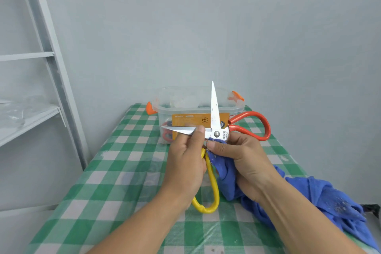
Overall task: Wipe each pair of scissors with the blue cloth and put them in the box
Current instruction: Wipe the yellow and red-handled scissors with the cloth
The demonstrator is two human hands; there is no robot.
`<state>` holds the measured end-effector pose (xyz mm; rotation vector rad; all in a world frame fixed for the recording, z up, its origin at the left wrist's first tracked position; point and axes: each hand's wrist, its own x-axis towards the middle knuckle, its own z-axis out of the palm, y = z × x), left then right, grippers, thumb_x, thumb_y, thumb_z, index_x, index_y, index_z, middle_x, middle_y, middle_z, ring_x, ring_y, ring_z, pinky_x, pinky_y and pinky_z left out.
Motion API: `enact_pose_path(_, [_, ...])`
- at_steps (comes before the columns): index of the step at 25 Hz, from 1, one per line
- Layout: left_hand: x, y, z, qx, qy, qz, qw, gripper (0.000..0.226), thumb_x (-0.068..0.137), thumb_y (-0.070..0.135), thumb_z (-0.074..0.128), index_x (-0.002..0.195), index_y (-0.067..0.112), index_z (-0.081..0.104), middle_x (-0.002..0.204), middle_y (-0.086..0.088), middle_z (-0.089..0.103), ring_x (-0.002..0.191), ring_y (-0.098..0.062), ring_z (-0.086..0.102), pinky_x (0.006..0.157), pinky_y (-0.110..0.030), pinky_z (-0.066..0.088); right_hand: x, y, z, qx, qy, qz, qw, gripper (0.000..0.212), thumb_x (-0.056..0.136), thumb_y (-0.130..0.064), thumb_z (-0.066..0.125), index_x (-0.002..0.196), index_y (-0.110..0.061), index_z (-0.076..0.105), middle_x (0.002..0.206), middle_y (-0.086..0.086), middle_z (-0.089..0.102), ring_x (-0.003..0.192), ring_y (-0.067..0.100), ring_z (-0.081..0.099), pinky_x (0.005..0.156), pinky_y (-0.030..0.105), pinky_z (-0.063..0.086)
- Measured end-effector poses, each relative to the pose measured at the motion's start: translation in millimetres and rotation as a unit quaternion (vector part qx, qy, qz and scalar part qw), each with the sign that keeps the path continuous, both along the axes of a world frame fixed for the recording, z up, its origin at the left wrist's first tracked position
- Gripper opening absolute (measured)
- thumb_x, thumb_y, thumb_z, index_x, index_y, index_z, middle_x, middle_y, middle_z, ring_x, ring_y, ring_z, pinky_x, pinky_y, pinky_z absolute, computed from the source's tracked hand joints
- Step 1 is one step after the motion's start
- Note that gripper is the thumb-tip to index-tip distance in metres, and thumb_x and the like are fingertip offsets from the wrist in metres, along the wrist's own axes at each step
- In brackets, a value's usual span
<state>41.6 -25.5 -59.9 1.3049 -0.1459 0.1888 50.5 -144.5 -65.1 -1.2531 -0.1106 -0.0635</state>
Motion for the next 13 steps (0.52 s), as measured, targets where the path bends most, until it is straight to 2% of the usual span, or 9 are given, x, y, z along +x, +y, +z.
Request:
enact_pose_path(1, [-1.2,-1.9,-1.0,0.006,-0.011,-0.001,1.0,0.033,0.104,0.024,0.051,0.074,0.02,0.066,0.047,0.013,0.048,0.039,-0.002,0.041,0.051,-0.057,0.026,-0.6,1.8,-0.1,0.004,0.011,0.014,1.0,0.031,0.064,-0.002,0.078,0.091,0.011,0.07,0.084,0.026,0.071,0.067,0.031,0.069,0.065,0.035,0.06])
enact_pose_path(3, [-3.9,-4.1,-0.6,0.032,-0.028,0.002,0.999,0.03,0.104,0.024,0.05,0.084,0.026,0.071,0.052,0.002,0.044,0.04,-0.008,0.039,0.053,-0.058,0.031,-2.5,3.1,1.5,0.007,0.02,0.029,0.999,0.026,0.065,0.001,0.076,0.09,0.009,0.073,0.084,0.026,0.072,0.065,0.031,0.071,0.063,0.035,0.06])
enact_pose_path(5, [-5.2,-4.7,1.2,0.048,-0.034,0.001,0.998,0.025,0.105,0.023,0.048,0.088,0.022,0.067,0.074,-0.013,0.042,0.051,-0.019,0.026,0.059,-0.065,0.033,-3.6,0.1,2.8,0.001,0.017,0.03,0.999,0.018,0.067,0.003,0.075,0.084,0.007,0.074,0.081,0.024,0.073,0.063,0.029,0.071,0.059,0.031,0.058])
enact_pose_path(7, [-5.3,-4.1,2.6,0.033,-0.023,-0.012,0.999,0.026,0.105,0.021,0.047,0.084,0.017,0.062,0.073,-0.013,0.037,0.046,-0.027,0.027,0.055,-0.064,0.031,-4.2,-4.5,3.4,0.002,0.008,0.038,0.999,0.012,0.068,0.004,0.073,0.081,0.005,0.075,0.081,0.023,0.074,0.065,0.027,0.072,0.06,0.03,0.058])
enact_pose_path(8, [-4.9,-2.9,3.0,0.02,-0.011,-0.017,1.0,0.028,0.105,0.022,0.048,0.08,0.016,0.059,0.063,-0.013,0.032,0.036,-0.019,0.03,0.042,-0.054,0.03,-4.5,-6.9,3.7,0.0,0.007,0.042,0.999,0.014,0.068,0.003,0.073,0.081,0.005,0.076,0.083,0.024,0.074,0.068,0.028,0.072,0.063,0.031,0.059])
enact_pose_path(9, [-4.1,-1.5,3.4,0.004,0.004,-0.02,1.0,0.03,0.104,0.024,0.049,0.077,0.015,0.056,0.053,-0.008,0.028,0.033,-0.011,0.028,0.031,-0.038,0.027,-3.3,-9.1,2.9,-0.002,0.006,0.043,0.999,0.019,0.067,0.002,0.073,0.085,0.007,0.075,0.088,0.026,0.074,0.072,0.03,0.072,0.07,0.035,0.061])
enact_pose_path(10, [-2.8,0.1,3.1,-0.009,0.018,-0.021,1.0,0.032,0.104,0.026,0.05,0.074,0.015,0.053,0.05,-0.006,0.026,0.033,-0.008,0.025,0.03,-0.023,0.022,-2.4,-10.8,3.3,-0.006,0.007,0.042,0.999,0.026,0.067,0.0,0.074,0.091,0.009,0.075,0.094,0.029,0.073,0.078,0.032,0.071,0.078,0.04,0.061])
enact_pose_path(11, [-0.7,1.5,2.1,-0.015,0.025,-0.021,0.999,0.034,0.103,0.027,0.05,0.072,0.014,0.05,0.051,-0.005,0.024,0.033,-0.008,0.022,0.032,-0.015,0.019,-1.1,-12.5,3.5,-0.012,0.007,0.041,0.999,0.03,0.068,-0.001,0.074,0.096,0.01,0.074,0.099,0.031,0.072,0.082,0.034,0.069,0.084,0.043,0.057])
enact_pose_path(13, [2.9,4.5,-0.4,-0.015,0.026,-0.02,0.999,0.035,0.103,0.029,0.051,0.073,0.012,0.046,0.053,-0.006,0.022,0.034,-0.009,0.019,0.034,-0.012,0.017,2.0,-16.7,3.3,-0.02,0.002,0.056,0.998,0.028,0.071,0.0,0.071,0.098,0.01,0.073,0.097,0.03,0.071,0.083,0.034,0.067,0.084,0.042,0.056])
